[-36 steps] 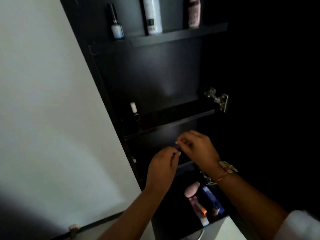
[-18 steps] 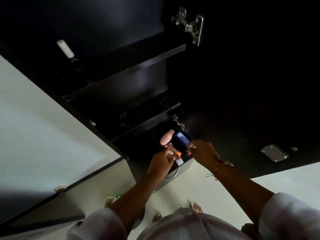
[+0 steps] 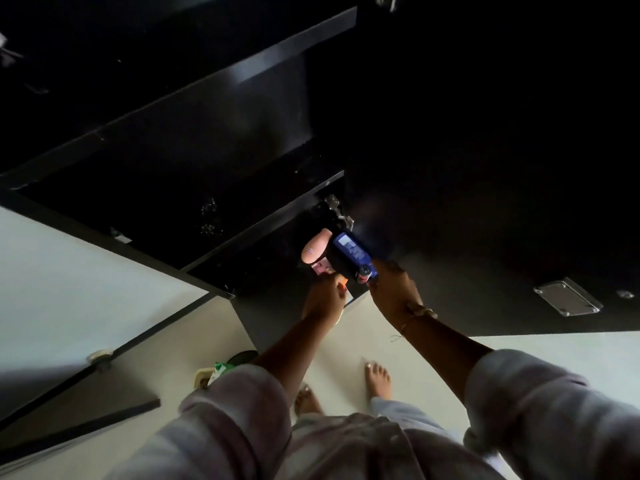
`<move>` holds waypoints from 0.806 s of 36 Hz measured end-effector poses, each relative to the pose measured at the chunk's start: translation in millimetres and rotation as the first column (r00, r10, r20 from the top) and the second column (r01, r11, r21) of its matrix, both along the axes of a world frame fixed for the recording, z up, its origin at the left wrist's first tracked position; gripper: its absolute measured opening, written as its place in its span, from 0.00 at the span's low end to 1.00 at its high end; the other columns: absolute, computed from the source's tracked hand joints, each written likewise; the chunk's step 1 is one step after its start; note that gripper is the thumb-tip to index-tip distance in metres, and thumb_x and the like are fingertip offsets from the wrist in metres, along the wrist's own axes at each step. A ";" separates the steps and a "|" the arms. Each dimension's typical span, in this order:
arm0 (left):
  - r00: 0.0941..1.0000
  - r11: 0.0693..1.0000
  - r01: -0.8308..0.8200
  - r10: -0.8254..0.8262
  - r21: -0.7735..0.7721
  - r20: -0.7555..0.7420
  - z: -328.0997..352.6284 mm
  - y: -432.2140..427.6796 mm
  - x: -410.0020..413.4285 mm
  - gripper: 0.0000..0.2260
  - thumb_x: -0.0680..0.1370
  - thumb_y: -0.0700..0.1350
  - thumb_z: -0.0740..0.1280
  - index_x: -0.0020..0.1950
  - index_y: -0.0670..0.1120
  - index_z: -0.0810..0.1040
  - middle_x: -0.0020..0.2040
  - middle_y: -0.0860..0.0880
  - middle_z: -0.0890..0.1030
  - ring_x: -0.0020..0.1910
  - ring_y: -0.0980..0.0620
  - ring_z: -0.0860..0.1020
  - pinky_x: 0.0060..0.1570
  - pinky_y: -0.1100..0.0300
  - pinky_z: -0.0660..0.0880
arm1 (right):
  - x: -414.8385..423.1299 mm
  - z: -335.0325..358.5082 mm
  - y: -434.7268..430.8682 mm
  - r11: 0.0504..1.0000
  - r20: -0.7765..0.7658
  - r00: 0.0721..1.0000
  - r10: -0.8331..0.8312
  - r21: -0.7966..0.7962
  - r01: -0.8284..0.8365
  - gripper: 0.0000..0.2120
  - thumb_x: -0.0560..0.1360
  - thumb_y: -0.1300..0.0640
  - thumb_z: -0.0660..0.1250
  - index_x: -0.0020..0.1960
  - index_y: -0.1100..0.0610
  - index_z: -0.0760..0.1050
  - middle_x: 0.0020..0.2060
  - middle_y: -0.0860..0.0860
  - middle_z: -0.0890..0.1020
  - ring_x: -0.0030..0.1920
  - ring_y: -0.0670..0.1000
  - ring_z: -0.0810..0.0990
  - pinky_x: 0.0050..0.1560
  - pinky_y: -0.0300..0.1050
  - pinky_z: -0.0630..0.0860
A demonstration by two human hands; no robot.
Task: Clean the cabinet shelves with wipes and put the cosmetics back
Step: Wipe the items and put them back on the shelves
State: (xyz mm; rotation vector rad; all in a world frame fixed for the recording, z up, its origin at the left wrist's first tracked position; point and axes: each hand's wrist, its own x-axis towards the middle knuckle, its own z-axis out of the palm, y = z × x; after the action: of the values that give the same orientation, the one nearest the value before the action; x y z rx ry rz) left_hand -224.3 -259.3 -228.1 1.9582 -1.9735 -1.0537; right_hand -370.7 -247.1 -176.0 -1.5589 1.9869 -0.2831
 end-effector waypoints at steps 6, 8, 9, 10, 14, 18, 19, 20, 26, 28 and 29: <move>0.990 0.994 0.103 -0.099 -0.034 0.098 -36.7 -24.4 -2.6 0.17 0.79 0.41 0.64 0.68 0.48 0.74 0.64 0.45 0.76 0.63 0.45 0.74 0.62 0.56 0.72 | -1.1 -32.4 -21.0 0.976 -0.130 0.969 0.211 0.090 -0.200 0.21 0.78 0.52 0.65 0.69 0.53 0.71 0.65 0.55 0.75 0.60 0.61 0.78 0.60 0.52 0.76; 0.973 0.984 0.166 -0.152 -0.063 0.176 -49.9 -31.7 -2.0 0.15 0.80 0.44 0.61 0.67 0.48 0.75 0.66 0.47 0.75 0.65 0.46 0.73 0.62 0.66 0.70 | -1.8 -41.4 -25.9 0.959 -0.145 0.952 0.270 0.131 -0.252 0.20 0.78 0.53 0.64 0.70 0.51 0.69 0.67 0.54 0.73 0.60 0.61 0.77 0.60 0.53 0.76; 0.951 0.974 0.224 -0.208 -0.047 0.229 -55.4 -33.7 -3.6 0.15 0.81 0.45 0.59 0.66 0.47 0.76 0.66 0.47 0.75 0.65 0.46 0.73 0.62 0.67 0.70 | -2.0 -46.0 -28.2 0.953 -0.139 0.949 0.282 0.152 -0.261 0.20 0.78 0.53 0.62 0.70 0.49 0.68 0.67 0.54 0.73 0.60 0.61 0.77 0.59 0.55 0.76; 0.928 0.958 0.281 -0.254 -0.062 0.274 -63.2 -35.6 -4.3 0.15 0.82 0.46 0.57 0.65 0.46 0.76 0.66 0.45 0.75 0.65 0.44 0.74 0.63 0.62 0.72 | -1.7 -48.0 -29.8 0.951 -0.139 0.948 0.285 0.168 -0.261 0.20 0.78 0.55 0.61 0.70 0.48 0.68 0.66 0.54 0.73 0.59 0.61 0.77 0.58 0.55 0.76; 0.893 0.923 0.372 -0.327 -0.096 0.308 -76.2 -41.4 -6.0 0.12 0.77 0.42 0.62 0.58 0.47 0.79 0.61 0.44 0.75 0.60 0.41 0.72 0.55 0.49 0.75 | -0.2 -56.3 -35.3 0.939 -0.206 0.924 0.323 0.193 -0.285 0.20 0.79 0.59 0.58 0.70 0.51 0.69 0.63 0.57 0.74 0.57 0.62 0.78 0.53 0.55 0.77; 0.912 0.938 0.337 -0.305 -0.076 0.275 -70.3 -43.2 -6.7 0.09 0.77 0.43 0.64 0.56 0.48 0.79 0.58 0.45 0.77 0.57 0.44 0.75 0.50 0.51 0.76 | -4.5 -69.9 -37.4 0.924 -0.182 0.909 0.374 0.154 -0.349 0.11 0.80 0.51 0.57 0.57 0.51 0.75 0.56 0.56 0.80 0.54 0.60 0.80 0.54 0.55 0.78; 0.910 0.935 0.343 -0.306 -0.091 0.279 -70.8 -43.3 -6.6 0.08 0.77 0.43 0.64 0.55 0.48 0.79 0.57 0.45 0.77 0.56 0.44 0.76 0.49 0.52 0.77 | -5.5 -73.1 -37.7 0.924 -0.186 0.907 0.378 0.145 -0.355 0.10 0.80 0.51 0.57 0.54 0.53 0.75 0.54 0.56 0.81 0.53 0.60 0.81 0.54 0.55 0.78; 0.909 0.934 0.342 -0.302 -0.103 0.287 -67.6 -42.2 -6.7 0.08 0.77 0.43 0.64 0.54 0.48 0.79 0.56 0.45 0.78 0.55 0.44 0.76 0.47 0.52 0.77 | -5.3 -73.0 -38.1 0.919 -0.194 0.900 0.392 0.141 -0.369 0.09 0.80 0.53 0.58 0.53 0.54 0.76 0.54 0.56 0.81 0.53 0.60 0.81 0.53 0.55 0.79; 0.976 0.970 0.182 -0.158 -0.164 0.147 -51.9 -36.0 3.2 0.06 0.76 0.41 0.67 0.51 0.46 0.81 0.51 0.46 0.81 0.51 0.49 0.78 0.45 0.62 0.74 | -1.2 -51.8 -35.8 0.935 -0.186 0.916 0.355 0.059 -0.351 0.10 0.78 0.55 0.62 0.58 0.53 0.76 0.53 0.54 0.82 0.51 0.59 0.82 0.49 0.52 0.80; 0.989 0.976 0.119 -0.099 -0.184 0.114 -42.9 -33.4 6.1 0.10 0.79 0.43 0.64 0.58 0.44 0.80 0.58 0.46 0.80 0.50 0.63 0.77 0.43 0.73 0.67 | 0.7 -45.7 -34.0 0.947 -0.156 0.935 0.319 0.019 -0.320 0.10 0.77 0.54 0.63 0.57 0.53 0.75 0.51 0.54 0.83 0.49 0.59 0.83 0.47 0.52 0.81; 0.995 0.976 0.085 -0.071 -0.199 0.074 -37.8 -31.7 8.3 0.12 0.81 0.44 0.63 0.60 0.42 0.79 0.61 0.45 0.79 0.49 0.69 0.76 0.43 0.77 0.68 | 2.6 -39.9 -32.7 0.953 -0.145 0.943 0.299 -0.003 -0.302 0.10 0.77 0.54 0.64 0.56 0.54 0.75 0.50 0.55 0.83 0.48 0.60 0.83 0.46 0.52 0.81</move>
State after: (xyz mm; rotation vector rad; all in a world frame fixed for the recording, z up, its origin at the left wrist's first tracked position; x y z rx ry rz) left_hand -216.0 -291.1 -265.9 1.8448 -2.1150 -0.7778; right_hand -368.1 -279.7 -215.9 -1.9173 1.8184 -0.0746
